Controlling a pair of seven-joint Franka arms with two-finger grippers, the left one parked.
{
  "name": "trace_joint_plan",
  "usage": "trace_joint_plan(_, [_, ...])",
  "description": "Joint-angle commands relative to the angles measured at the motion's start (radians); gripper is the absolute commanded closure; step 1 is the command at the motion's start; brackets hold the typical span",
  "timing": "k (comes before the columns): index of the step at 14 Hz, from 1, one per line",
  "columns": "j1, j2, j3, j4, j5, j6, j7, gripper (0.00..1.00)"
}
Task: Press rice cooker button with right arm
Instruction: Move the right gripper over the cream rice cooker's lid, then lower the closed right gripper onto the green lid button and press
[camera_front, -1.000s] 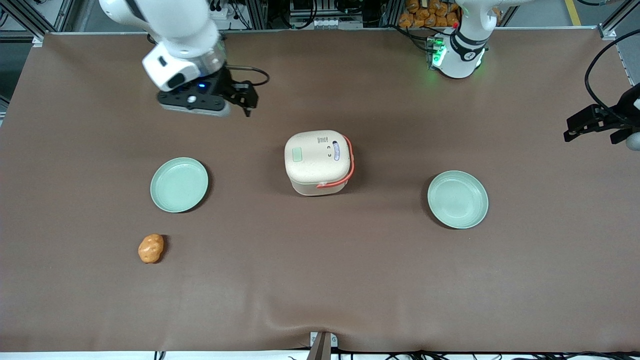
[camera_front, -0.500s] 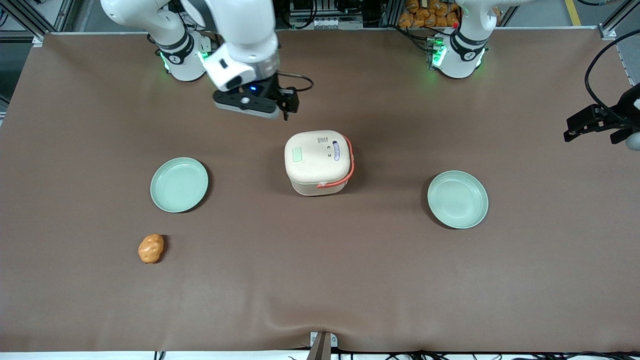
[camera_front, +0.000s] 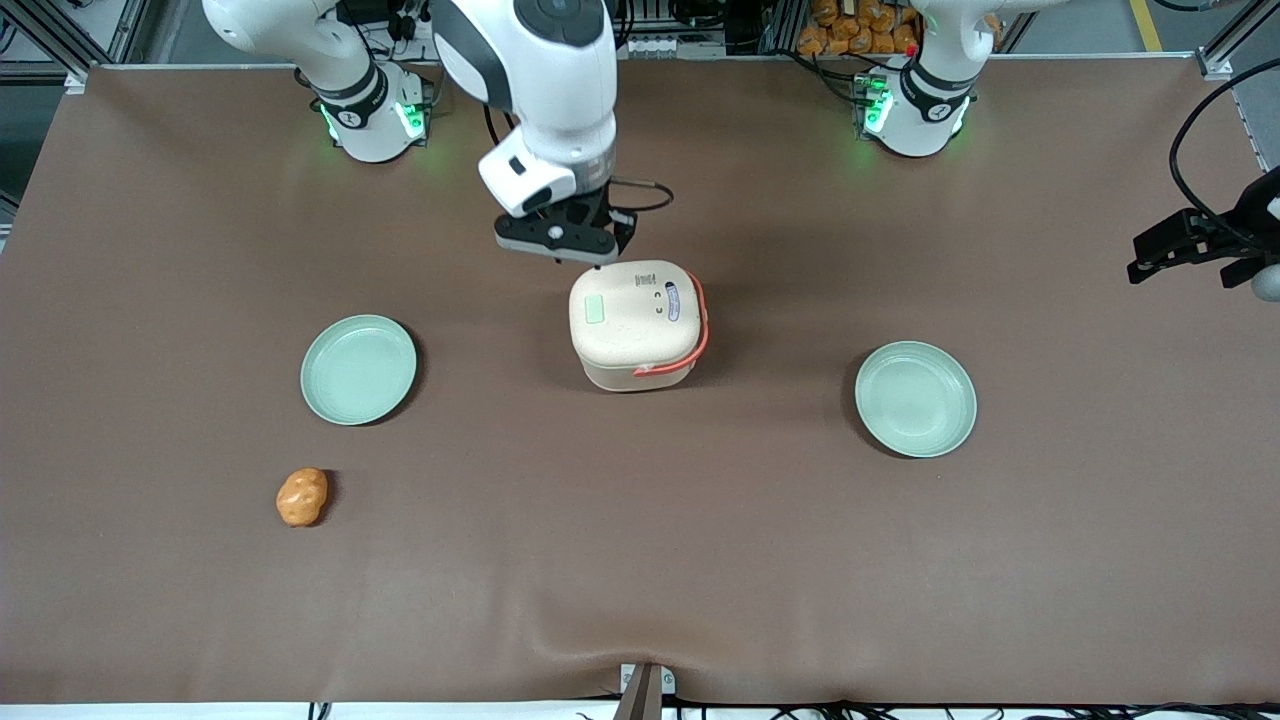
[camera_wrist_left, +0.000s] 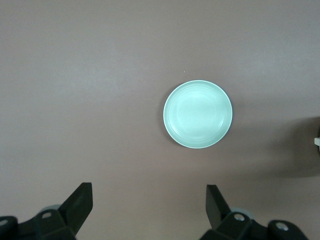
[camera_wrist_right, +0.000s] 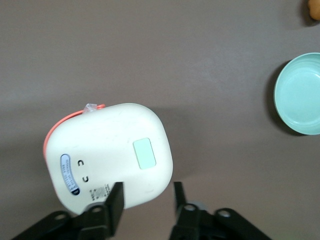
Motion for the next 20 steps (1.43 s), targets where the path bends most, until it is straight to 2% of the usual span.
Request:
trace_joint_plan(1, [-0.008,0.051,-0.005,0.021,-0.006,0.0,-0.133,1.0])
trace_joint_plan(6, [-0.006,0.109,-0.005,0.013,-0.005,0.026,-0.247,1.0])
trace_joint_plan(20, [0.006,0.184,-0.005,0.006,-0.005,0.078,-0.232,1.0])
